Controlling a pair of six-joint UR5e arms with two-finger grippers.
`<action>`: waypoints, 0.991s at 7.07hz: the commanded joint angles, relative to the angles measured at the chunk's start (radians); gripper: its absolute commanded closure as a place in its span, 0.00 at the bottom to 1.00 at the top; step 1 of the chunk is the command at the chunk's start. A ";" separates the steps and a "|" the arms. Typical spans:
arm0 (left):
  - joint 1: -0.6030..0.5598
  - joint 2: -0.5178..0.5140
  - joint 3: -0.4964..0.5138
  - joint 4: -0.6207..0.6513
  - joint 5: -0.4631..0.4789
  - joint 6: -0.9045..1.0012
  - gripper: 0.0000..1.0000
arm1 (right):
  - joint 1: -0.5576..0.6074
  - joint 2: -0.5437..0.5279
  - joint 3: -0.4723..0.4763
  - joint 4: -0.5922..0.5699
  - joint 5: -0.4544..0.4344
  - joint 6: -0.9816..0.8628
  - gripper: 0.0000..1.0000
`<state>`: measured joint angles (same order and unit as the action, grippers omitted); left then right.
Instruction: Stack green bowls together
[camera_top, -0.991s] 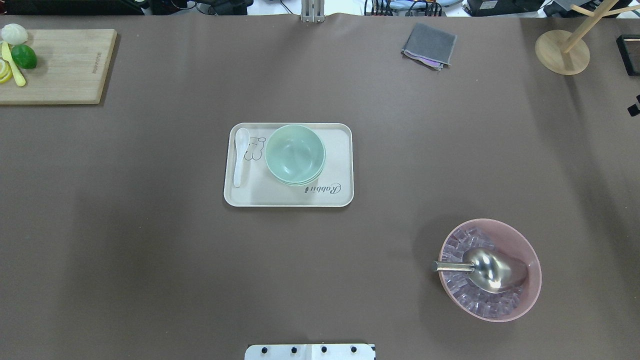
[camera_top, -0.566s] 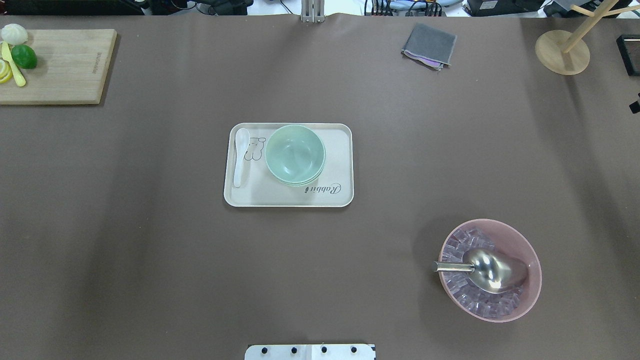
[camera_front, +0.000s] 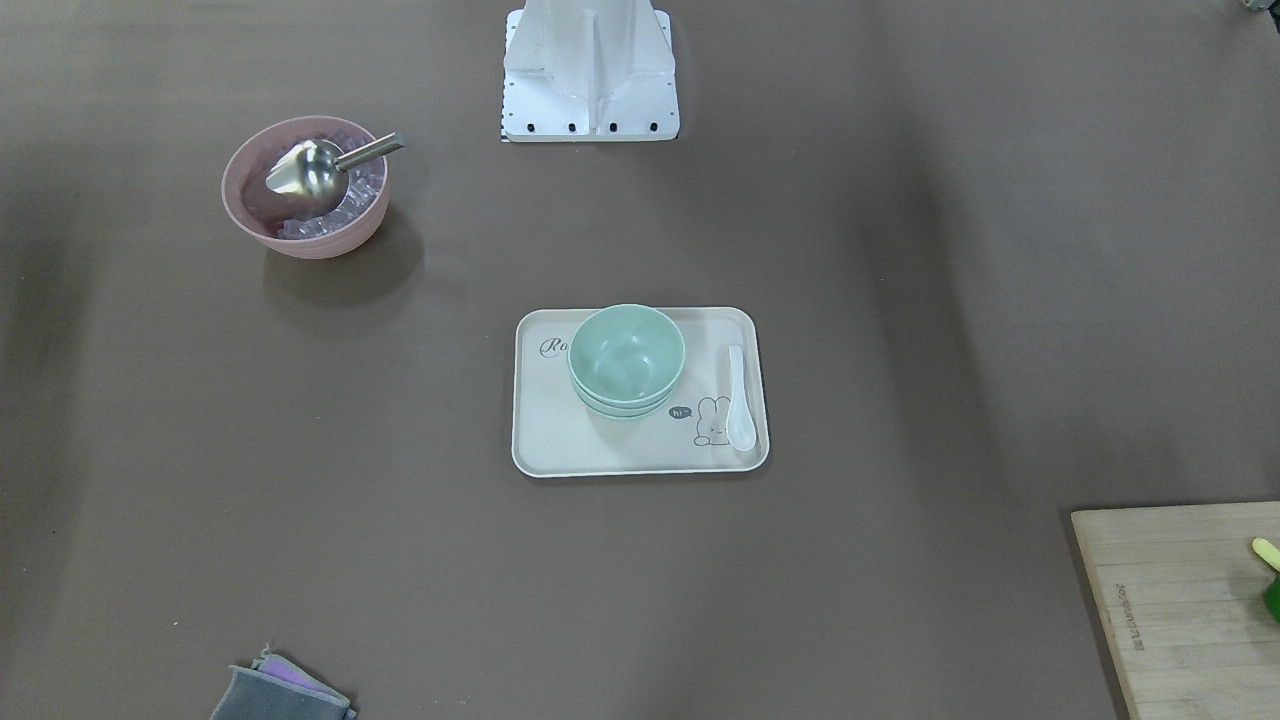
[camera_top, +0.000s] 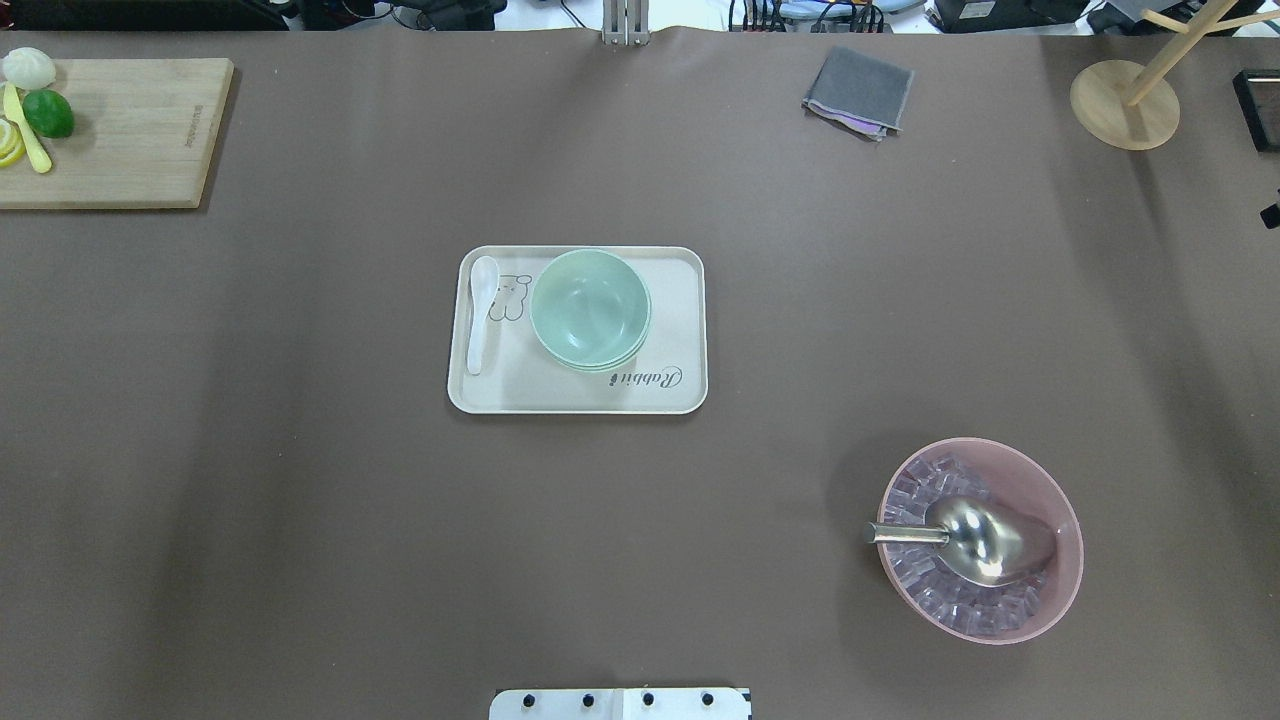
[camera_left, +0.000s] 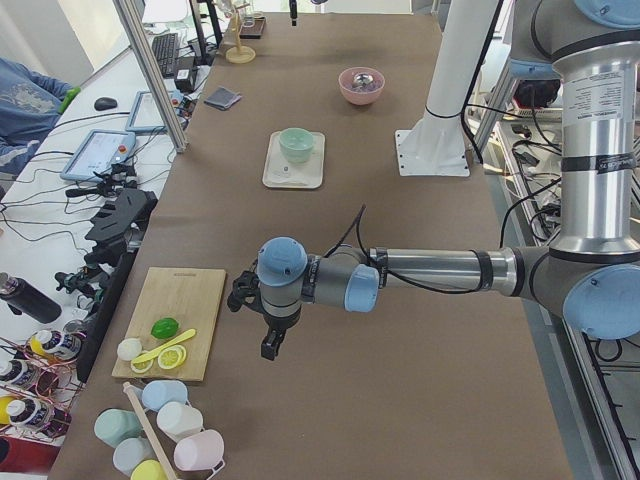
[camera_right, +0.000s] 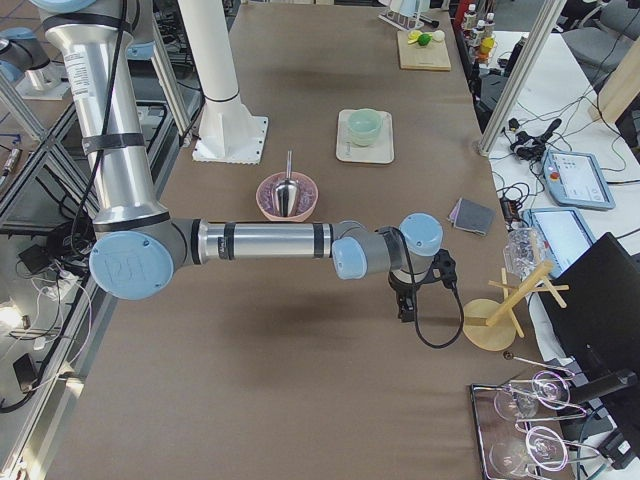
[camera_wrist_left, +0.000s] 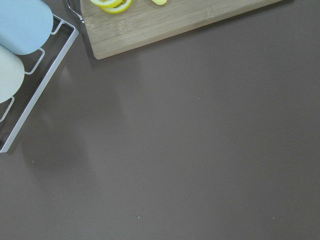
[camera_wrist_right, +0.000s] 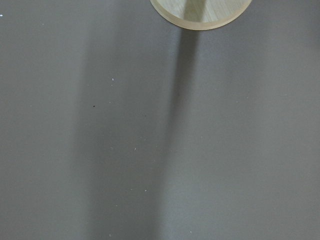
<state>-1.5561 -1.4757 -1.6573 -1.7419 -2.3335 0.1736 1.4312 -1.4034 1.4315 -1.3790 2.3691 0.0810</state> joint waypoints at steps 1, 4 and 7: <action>0.001 0.000 0.004 -0.001 0.000 0.000 0.01 | 0.000 0.000 0.000 0.000 -0.002 -0.001 0.00; 0.001 -0.006 0.010 -0.001 0.000 0.003 0.01 | 0.000 0.000 0.000 0.000 -0.002 -0.001 0.00; 0.001 -0.012 0.014 -0.001 0.002 0.003 0.01 | 0.000 0.000 0.000 0.000 -0.002 0.000 0.00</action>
